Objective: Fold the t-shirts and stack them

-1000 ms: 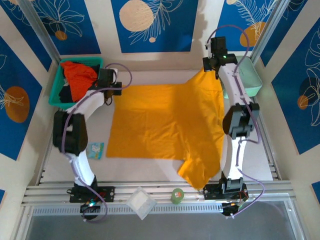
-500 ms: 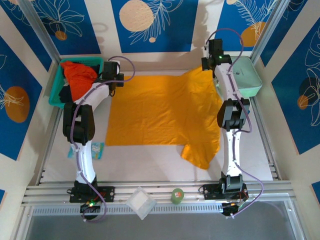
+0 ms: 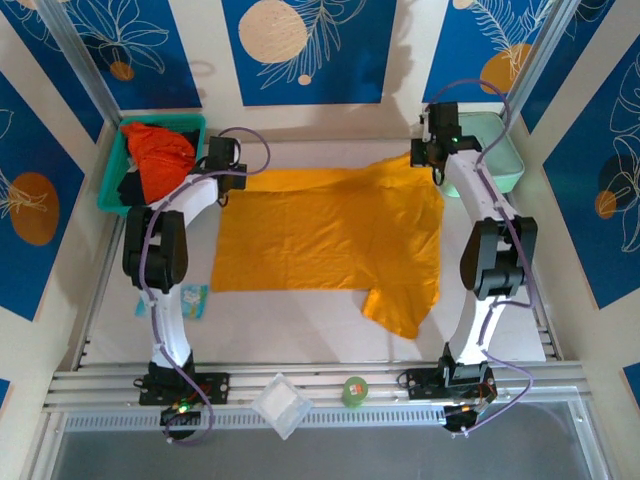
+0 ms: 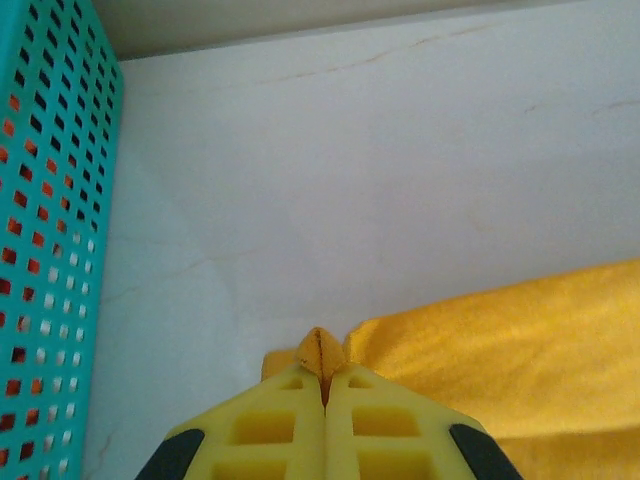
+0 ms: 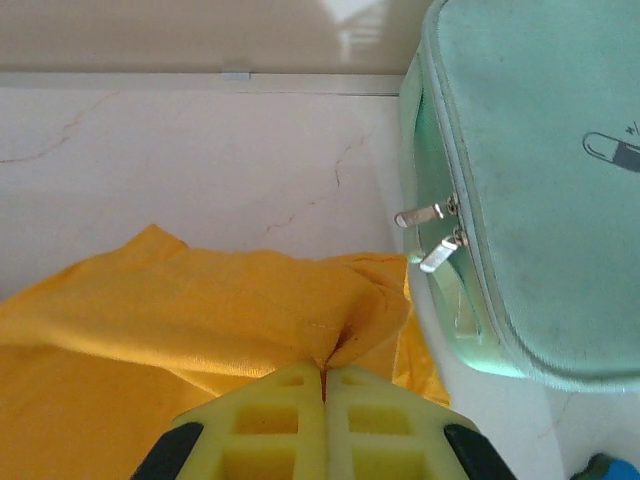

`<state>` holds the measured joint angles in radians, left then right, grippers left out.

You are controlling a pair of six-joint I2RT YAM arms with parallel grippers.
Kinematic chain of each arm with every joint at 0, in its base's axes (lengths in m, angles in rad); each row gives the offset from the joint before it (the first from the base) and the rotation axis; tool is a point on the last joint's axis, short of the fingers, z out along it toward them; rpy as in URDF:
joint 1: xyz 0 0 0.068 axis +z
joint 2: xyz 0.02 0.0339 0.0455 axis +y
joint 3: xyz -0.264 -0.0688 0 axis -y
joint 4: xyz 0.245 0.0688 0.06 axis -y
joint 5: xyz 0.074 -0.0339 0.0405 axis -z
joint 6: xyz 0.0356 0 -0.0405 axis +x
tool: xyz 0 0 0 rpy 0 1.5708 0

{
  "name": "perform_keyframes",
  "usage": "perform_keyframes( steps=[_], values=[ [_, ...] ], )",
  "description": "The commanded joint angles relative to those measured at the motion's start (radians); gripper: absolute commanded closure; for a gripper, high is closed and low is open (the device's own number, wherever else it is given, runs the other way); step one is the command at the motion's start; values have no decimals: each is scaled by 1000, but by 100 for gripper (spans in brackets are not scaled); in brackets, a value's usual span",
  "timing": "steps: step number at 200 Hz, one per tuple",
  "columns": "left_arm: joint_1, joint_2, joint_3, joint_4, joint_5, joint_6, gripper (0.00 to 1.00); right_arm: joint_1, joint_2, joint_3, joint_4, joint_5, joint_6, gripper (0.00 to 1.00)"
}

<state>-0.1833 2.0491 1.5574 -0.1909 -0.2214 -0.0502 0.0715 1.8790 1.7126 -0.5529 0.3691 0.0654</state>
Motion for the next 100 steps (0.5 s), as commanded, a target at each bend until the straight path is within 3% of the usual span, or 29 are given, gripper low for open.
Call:
perform_keyframes(
  steps=[1, 100],
  values=[
    [10, -97, -42, 2, 9, 0, 100, -2, -88, -116, 66, -17, 60, 100],
    [9, -179, -234, -14, -10, -19, 100, 11, -285, -542, 102, -11, 233, 100]
  ],
)
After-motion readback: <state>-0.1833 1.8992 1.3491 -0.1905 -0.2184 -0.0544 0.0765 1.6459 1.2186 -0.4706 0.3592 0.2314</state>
